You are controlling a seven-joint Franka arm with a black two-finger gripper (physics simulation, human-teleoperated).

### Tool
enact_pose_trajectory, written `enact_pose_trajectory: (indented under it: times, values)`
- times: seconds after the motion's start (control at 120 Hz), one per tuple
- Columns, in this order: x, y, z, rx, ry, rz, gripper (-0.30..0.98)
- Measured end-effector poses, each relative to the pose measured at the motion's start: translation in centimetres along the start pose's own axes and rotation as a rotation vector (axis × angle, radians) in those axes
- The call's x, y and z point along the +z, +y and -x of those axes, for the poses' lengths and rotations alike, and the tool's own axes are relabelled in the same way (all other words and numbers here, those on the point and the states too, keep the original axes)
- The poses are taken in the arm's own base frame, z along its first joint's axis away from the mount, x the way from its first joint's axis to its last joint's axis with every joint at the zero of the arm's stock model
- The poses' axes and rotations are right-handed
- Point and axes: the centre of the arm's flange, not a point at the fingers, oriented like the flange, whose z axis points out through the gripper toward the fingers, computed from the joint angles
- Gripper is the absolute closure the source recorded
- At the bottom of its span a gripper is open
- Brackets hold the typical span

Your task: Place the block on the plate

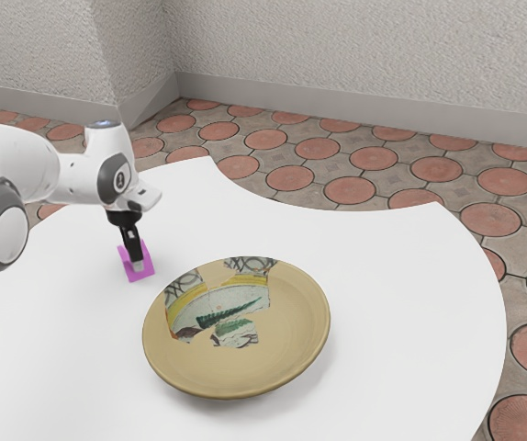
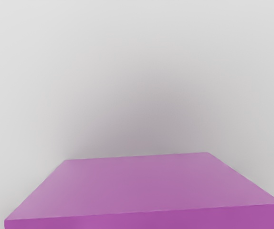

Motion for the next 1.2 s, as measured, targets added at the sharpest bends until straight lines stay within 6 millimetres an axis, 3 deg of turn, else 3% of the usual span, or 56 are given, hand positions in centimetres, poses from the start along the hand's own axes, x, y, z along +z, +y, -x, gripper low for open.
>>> enact_pose_trajectory:
  times: [0.15, 0.3, 0.5, 0.667, 0.833, 1.025, 1.2]
  values:
    - [0.2, -0.1, -0.1, -0.001, 0.013, 0.0, 0.28]
    - [-0.7, -0.1, -0.1, 0.002, 0.026, -0.013, 0.26]
    - [-5.9, 1.3, 0.2, 0.015, 0.075, -0.04, 0.26]
    - [-11.0, 5.5, -0.9, 0.068, 0.113, -0.041, 0.26]
    - [-13.7, 10.6, -2.8, 0.14, 0.122, -0.006, 0.26]
    - [-14.2, 16.5, -4.0, 0.209, 0.1, 0.05, 0.26]
    - [-13.4, 20.3, -5.7, 0.262, 0.073, 0.081, 0.26]
